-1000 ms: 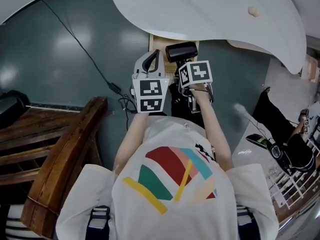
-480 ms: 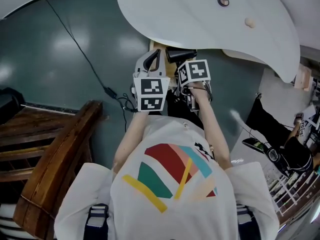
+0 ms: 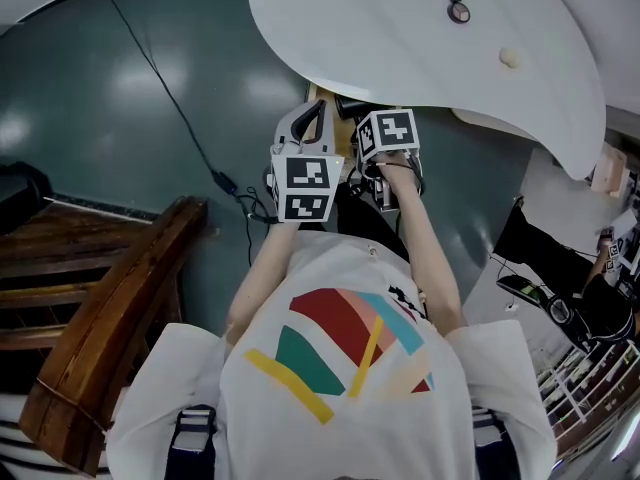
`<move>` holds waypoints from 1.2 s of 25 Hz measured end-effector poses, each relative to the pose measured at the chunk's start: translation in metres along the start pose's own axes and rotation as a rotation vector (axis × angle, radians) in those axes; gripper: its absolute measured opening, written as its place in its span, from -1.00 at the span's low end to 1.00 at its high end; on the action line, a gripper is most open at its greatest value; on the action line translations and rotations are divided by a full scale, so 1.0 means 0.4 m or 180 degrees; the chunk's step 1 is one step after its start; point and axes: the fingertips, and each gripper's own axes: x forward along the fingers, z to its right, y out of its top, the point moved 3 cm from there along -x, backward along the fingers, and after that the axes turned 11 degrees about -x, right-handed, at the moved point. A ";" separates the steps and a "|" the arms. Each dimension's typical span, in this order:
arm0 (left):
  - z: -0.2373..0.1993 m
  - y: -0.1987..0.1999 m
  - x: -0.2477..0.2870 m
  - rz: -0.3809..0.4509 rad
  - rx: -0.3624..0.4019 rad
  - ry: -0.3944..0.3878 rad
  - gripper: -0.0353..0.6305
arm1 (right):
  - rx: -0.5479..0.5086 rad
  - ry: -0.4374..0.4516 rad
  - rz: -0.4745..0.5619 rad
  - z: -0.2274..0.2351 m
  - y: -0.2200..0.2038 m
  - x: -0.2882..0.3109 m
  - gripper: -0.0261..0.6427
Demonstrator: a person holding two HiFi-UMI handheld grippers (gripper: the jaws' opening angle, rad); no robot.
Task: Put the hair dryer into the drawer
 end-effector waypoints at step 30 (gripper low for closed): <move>0.006 -0.010 0.032 -0.0179 0.0097 0.0038 -0.84 | -0.0178 -0.0247 0.0287 0.050 0.104 0.042 -0.35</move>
